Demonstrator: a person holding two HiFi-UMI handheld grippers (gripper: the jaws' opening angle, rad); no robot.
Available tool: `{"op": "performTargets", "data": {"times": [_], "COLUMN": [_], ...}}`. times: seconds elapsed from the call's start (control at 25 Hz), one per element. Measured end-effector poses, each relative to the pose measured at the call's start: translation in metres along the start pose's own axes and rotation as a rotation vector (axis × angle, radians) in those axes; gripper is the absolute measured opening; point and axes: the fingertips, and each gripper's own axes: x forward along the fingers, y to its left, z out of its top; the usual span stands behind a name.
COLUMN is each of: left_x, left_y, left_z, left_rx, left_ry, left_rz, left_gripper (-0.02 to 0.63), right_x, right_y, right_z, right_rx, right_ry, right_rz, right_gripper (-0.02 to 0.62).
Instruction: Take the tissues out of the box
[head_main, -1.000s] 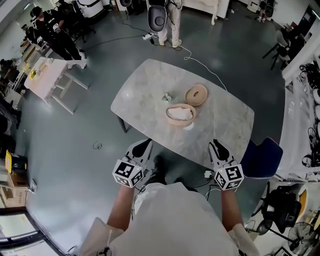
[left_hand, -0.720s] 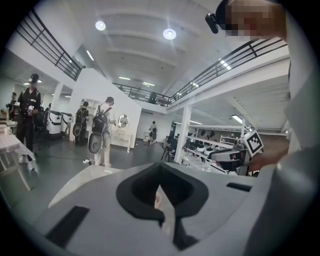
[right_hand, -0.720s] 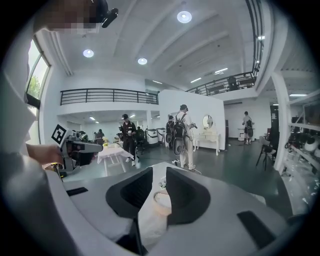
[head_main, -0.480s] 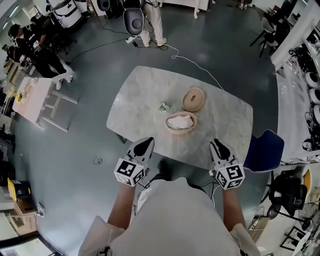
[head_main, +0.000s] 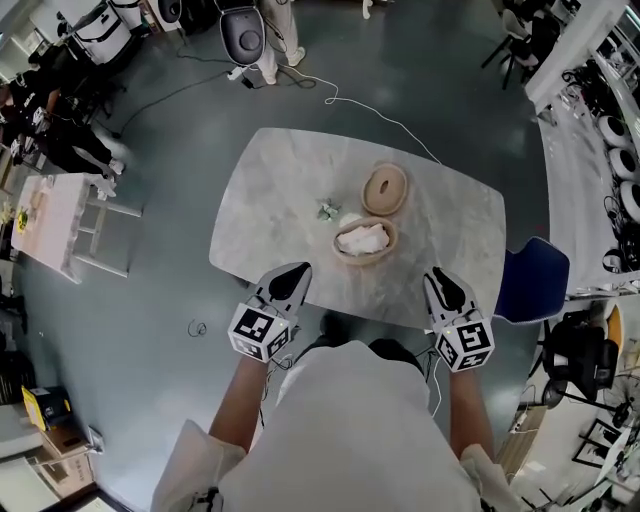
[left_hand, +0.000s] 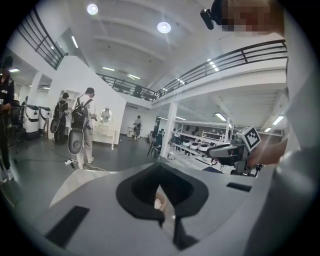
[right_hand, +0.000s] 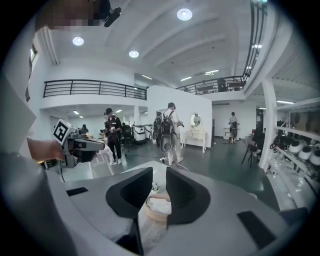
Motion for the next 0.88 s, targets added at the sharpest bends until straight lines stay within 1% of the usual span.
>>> {"op": "performTargets", "data": {"times": [0.24,0.44,0.6,0.72,0.88], "left_x": [0.007,0.013,0.012,0.012,0.013], "left_y": [0.01,0.004,0.01,0.008,0.001], "left_z": [-0.01,-0.016,-0.018,-0.021,-0.023], "left_rx": [-0.025,-0.039,-0.068,-0.101,-0.12], "left_ry": [-0.006,0.005,-0.012,-0.029,-0.028], "left_rz": [-0.004,0.022,0.09,0.146,0.196], "left_gripper": [0.008,0.008,0.008,0.008,0.008], "right_x": [0.015,0.022,0.039,0.049,0.065], "right_y": [0.004,-0.005,-0.007,-0.01,-0.013], "right_z": [-0.009,-0.008,-0.01,-0.011,-0.009], "right_rx": [-0.008,-0.01,-0.028,-0.063,-0.1], "right_ry": [0.024,0.04,0.067,0.087,0.113], "right_rz": [0.007,0.047,0.104,0.16,0.233], "right_gripper": [0.101,0.101,0.101,0.101,0.101]}}
